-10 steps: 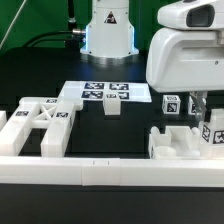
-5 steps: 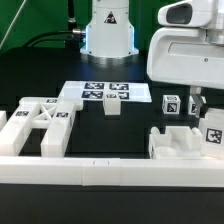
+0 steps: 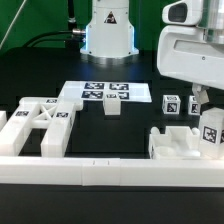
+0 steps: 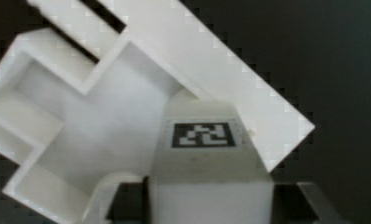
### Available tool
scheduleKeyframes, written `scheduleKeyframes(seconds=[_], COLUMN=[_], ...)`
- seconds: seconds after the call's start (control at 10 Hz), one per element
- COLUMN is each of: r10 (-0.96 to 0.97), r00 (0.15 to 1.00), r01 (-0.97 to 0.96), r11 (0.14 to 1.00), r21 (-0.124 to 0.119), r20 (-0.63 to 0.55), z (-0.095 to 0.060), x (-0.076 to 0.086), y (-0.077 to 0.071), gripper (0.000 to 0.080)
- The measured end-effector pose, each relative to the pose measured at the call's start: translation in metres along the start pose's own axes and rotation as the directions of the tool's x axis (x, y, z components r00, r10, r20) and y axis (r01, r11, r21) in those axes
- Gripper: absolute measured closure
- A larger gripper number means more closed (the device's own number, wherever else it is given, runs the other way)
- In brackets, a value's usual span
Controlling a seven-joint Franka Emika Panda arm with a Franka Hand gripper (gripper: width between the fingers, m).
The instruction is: Assemble chair
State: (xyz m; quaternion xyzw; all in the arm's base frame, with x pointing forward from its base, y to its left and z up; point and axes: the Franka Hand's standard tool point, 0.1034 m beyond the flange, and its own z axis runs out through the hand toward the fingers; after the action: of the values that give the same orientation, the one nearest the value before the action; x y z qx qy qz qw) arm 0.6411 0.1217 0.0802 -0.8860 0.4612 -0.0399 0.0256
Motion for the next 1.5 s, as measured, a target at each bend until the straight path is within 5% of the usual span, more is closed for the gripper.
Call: scheduleKeyframes(seconds=[0.1,0.2,0.4,0.8,1.5], r10=[-0.021,-0.057,-0.170,-0.563,-0.941], r00=[1.000,0.998,0.985,0.827,0.340], r01=[0.021,0.057,0.170,0.563,0.940], r11=[1.000,0.998,0.985,0.827,0.340], r21=[0.001,0.001,0.002,0.004,-0.013], r20=[0.001,0.002,0.004,0.001,0.002], z=[0.0003,0.0003,0.0008,0.0006,0.0018], x=[-0.0003,-0.0002,-0.0013,-0.0015,-0.0010], y=[-0.0001,0.0000,0.0002,-0.0005,-0.0004], gripper=[0.0382,0.0382,0.0170,0.0151,0.0150])
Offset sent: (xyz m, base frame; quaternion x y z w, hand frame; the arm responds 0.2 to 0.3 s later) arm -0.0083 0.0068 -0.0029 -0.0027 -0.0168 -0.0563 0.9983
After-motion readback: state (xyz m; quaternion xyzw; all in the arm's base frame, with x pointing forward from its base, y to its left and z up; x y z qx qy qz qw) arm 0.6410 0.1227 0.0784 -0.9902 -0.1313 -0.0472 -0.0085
